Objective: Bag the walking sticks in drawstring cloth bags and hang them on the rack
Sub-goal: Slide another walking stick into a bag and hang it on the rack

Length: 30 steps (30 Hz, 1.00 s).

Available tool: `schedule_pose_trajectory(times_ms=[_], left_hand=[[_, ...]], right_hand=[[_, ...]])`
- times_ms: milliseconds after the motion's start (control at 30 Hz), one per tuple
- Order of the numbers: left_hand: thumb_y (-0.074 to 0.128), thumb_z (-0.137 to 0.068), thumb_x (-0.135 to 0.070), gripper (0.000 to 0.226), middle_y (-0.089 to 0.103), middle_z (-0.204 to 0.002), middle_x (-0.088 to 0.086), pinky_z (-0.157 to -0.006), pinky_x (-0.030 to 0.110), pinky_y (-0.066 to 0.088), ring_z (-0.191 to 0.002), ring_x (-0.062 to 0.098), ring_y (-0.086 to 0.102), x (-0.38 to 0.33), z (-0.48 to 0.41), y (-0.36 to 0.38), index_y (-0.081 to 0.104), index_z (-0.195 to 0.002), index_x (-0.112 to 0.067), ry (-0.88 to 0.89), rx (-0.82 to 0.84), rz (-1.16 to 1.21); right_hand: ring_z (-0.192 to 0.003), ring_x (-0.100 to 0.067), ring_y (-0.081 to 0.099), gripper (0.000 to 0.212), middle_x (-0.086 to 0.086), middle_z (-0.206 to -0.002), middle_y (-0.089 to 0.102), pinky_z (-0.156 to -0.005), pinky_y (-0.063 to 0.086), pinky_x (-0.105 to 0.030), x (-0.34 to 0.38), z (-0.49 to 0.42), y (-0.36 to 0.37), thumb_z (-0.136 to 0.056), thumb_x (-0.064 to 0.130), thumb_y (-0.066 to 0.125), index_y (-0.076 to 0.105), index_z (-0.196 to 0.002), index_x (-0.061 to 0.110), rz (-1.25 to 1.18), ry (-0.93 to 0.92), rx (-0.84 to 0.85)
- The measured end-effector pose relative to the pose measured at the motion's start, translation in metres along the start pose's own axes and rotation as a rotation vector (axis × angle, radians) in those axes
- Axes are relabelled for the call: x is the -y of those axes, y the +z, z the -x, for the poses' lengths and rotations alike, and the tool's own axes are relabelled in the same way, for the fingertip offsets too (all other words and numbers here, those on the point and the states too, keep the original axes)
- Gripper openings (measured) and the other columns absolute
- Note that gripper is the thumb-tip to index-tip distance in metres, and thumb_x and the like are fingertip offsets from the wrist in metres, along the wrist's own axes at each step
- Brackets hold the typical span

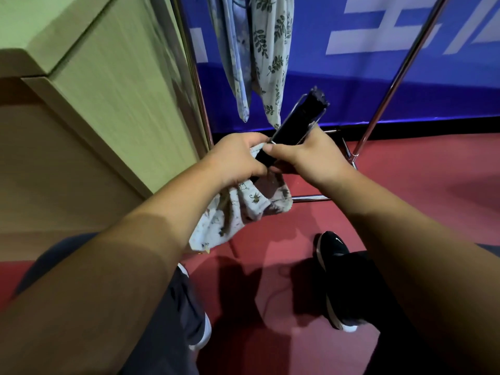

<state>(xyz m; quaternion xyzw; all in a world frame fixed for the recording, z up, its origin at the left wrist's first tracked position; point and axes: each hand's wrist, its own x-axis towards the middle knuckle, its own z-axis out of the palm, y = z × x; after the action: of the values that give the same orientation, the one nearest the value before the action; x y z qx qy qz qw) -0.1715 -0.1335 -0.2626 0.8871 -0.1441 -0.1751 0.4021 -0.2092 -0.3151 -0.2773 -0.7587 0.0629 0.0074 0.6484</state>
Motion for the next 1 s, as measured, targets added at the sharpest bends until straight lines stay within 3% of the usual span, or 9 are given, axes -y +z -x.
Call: schedule_pose_trajectory(times_ms=[133, 267, 367, 433, 533, 667, 767, 867, 1000], left_hand=[[0.081, -0.069, -0.015, 0.044, 0.08, -0.087, 0.0, -0.073, 0.049, 0.065, -0.077, 0.017, 0.077, -0.001, 0.002, 0.001, 0.078, -0.107, -0.035, -0.013, -0.027, -0.039], [0.085, -0.061, -0.048, 0.038, 0.08, -0.084, -0.011, -0.083, 0.041, 0.064, -0.083, 0.008, 0.077, -0.003, 0.002, 0.002, 0.08, -0.096, -0.034, -0.076, -0.129, 0.062], [0.082, -0.06, -0.044, 0.033, 0.079, -0.081, -0.01, -0.081, 0.044, 0.064, -0.08, 0.012, 0.076, -0.003, -0.001, 0.002, 0.078, -0.09, -0.03, -0.128, -0.223, 0.11], [0.083, -0.061, -0.044, 0.031, 0.079, -0.082, -0.008, -0.083, 0.045, 0.064, -0.082, 0.014, 0.077, -0.004, -0.002, 0.002, 0.079, -0.089, -0.029, -0.133, -0.219, 0.122], [0.084, -0.067, -0.039, 0.026, 0.079, -0.084, -0.008, -0.086, 0.043, 0.064, -0.085, 0.014, 0.077, -0.005, -0.001, 0.001, 0.079, -0.089, -0.028, -0.106, -0.178, 0.09], [0.08, -0.064, -0.038, 0.031, 0.081, -0.088, -0.008, -0.089, 0.042, 0.064, -0.087, 0.012, 0.078, -0.005, 0.003, -0.002, 0.08, -0.094, -0.027, -0.101, -0.102, 0.053], [0.082, -0.073, -0.03, 0.02, 0.08, -0.089, -0.008, -0.085, 0.03, 0.064, -0.085, 0.009, 0.076, -0.006, 0.005, -0.005, 0.081, -0.093, -0.027, -0.072, -0.082, 0.018], [0.083, -0.079, -0.029, 0.011, 0.079, -0.083, -0.008, -0.062, 0.017, 0.057, -0.075, 0.003, 0.074, -0.006, 0.006, -0.006, 0.081, -0.09, -0.027, -0.088, -0.052, -0.025], [0.083, -0.075, -0.034, 0.02, 0.077, -0.076, -0.006, -0.06, 0.024, 0.055, -0.067, 0.009, 0.069, -0.009, 0.011, -0.008, 0.078, -0.088, -0.019, -0.101, -0.01, -0.104]], right_hand=[[-0.091, -0.034, 0.076, 0.036, -0.02, -0.101, 0.076, -0.094, 0.062, -0.055, -0.002, 0.001, -0.001, -0.085, 0.019, 0.086, 0.067, -0.113, 0.006, -0.015, 0.015, 0.136], [-0.084, -0.022, 0.068, 0.022, -0.011, -0.089, 0.075, -0.082, 0.053, -0.037, 0.008, -0.004, -0.004, -0.071, 0.025, 0.072, 0.072, -0.092, 0.017, 0.012, 0.108, 0.17], [-0.084, -0.016, 0.069, 0.036, -0.005, -0.097, 0.076, -0.073, 0.052, -0.03, 0.001, -0.006, -0.006, -0.081, 0.033, 0.076, 0.066, -0.112, 0.018, 0.411, 0.172, 0.133], [-0.096, -0.022, 0.07, 0.041, -0.005, -0.11, 0.075, -0.078, 0.052, -0.033, -0.009, -0.002, -0.006, -0.088, 0.038, 0.075, 0.062, -0.12, 0.015, 0.737, 0.184, 0.218], [-0.092, -0.034, 0.071, 0.027, -0.015, -0.097, 0.077, -0.075, 0.051, -0.032, -0.019, -0.001, -0.005, -0.097, 0.033, 0.064, 0.074, -0.102, 0.008, 0.942, 0.219, 0.26], [-0.06, -0.034, 0.074, 0.028, -0.018, -0.072, 0.076, -0.062, 0.065, -0.04, -0.016, -0.006, -0.011, -0.1, 0.014, 0.055, 0.076, -0.085, 0.001, 0.923, 0.296, 0.155], [-0.048, -0.028, 0.07, 0.029, -0.015, -0.065, 0.075, -0.054, 0.061, -0.036, -0.012, -0.005, -0.01, -0.103, 0.011, 0.049, 0.07, -0.084, 0.004, 0.734, 0.266, 0.063], [-0.055, -0.032, 0.069, 0.028, -0.014, -0.067, 0.074, -0.058, 0.061, -0.043, -0.007, -0.003, -0.007, -0.104, 0.012, 0.048, 0.071, -0.089, 0.005, 0.543, 0.222, -0.028], [-0.057, -0.033, 0.063, 0.027, -0.013, -0.069, 0.065, -0.07, 0.063, -0.052, -0.01, -0.006, -0.012, -0.099, 0.011, 0.048, 0.07, -0.084, 0.005, 0.515, 0.229, -0.132]])
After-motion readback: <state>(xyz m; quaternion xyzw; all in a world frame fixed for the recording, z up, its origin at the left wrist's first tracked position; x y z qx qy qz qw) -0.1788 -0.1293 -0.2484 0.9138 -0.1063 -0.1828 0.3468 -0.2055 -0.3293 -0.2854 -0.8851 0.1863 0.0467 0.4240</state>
